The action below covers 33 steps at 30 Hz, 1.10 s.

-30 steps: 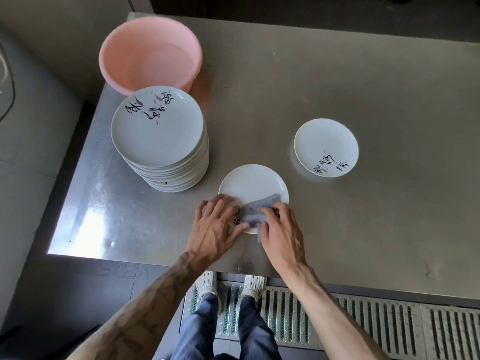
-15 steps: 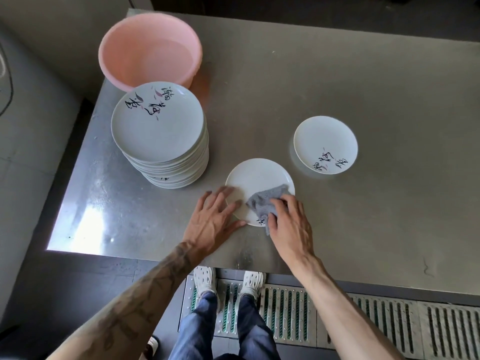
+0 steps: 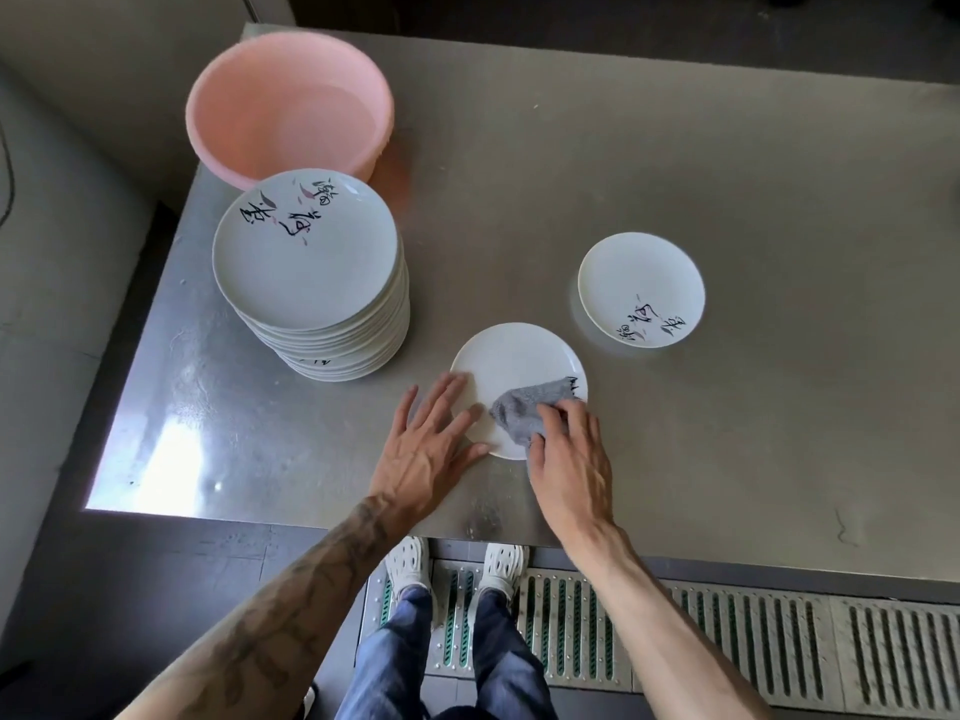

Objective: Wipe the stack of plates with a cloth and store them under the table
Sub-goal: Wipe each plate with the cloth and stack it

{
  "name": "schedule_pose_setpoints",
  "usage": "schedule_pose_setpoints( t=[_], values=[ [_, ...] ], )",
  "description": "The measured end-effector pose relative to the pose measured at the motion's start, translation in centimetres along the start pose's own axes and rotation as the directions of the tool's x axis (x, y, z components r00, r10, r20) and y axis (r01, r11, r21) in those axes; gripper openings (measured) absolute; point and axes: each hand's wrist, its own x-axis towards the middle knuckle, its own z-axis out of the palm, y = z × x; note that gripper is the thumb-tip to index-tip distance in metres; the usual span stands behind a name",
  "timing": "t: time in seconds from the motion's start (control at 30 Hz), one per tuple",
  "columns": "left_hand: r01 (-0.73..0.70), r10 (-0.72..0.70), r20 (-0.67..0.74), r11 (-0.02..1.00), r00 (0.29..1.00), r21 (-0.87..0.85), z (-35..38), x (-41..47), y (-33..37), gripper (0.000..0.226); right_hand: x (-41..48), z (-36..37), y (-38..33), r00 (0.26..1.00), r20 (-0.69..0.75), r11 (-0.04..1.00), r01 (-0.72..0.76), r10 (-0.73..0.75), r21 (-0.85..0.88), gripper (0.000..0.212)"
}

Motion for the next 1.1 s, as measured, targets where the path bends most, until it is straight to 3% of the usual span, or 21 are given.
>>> schedule_pose_setpoints(
  t=[0.13,0.27,0.47,0.7,0.87,1.1],
  values=[
    [-0.025,0.025,-0.006,0.999,1.000,0.025,0.5,-0.7,1.0,0.055,-1.4,0.7,-1.2,1.000,0.015,0.998,0.019,-0.020,0.053,0.035],
    [-0.093,0.093,0.026,0.996,0.995,0.006,-0.5,0.6,-0.6,0.045,0.1,-0.4,1.1,1.000,-0.009,1.000,0.015,-0.015,-0.001,0.036],
    [0.020,-0.020,0.002,1.000,1.000,-0.006,1.0,-0.7,2.5,0.055,-1.3,0.5,-1.2,1.000,0.010,0.999,-0.027,0.027,0.024,0.040],
    [-0.068,0.068,0.047,0.998,0.997,0.002,-0.1,0.8,-0.6,0.064,0.4,-0.9,1.1,0.999,0.032,0.999,0.030,-0.031,0.032,0.037],
    [0.067,-0.067,0.009,0.998,0.998,0.020,1.0,-0.7,2.1,0.064,-1.2,0.5,-1.8,0.999,0.011,0.997,-0.047,0.047,0.063,0.037],
    [-0.021,0.021,0.034,1.000,0.999,-0.007,-0.1,0.4,-0.2,0.057,0.0,-0.7,0.5,1.000,0.021,0.999,-0.018,0.017,0.033,0.036]
  ],
)
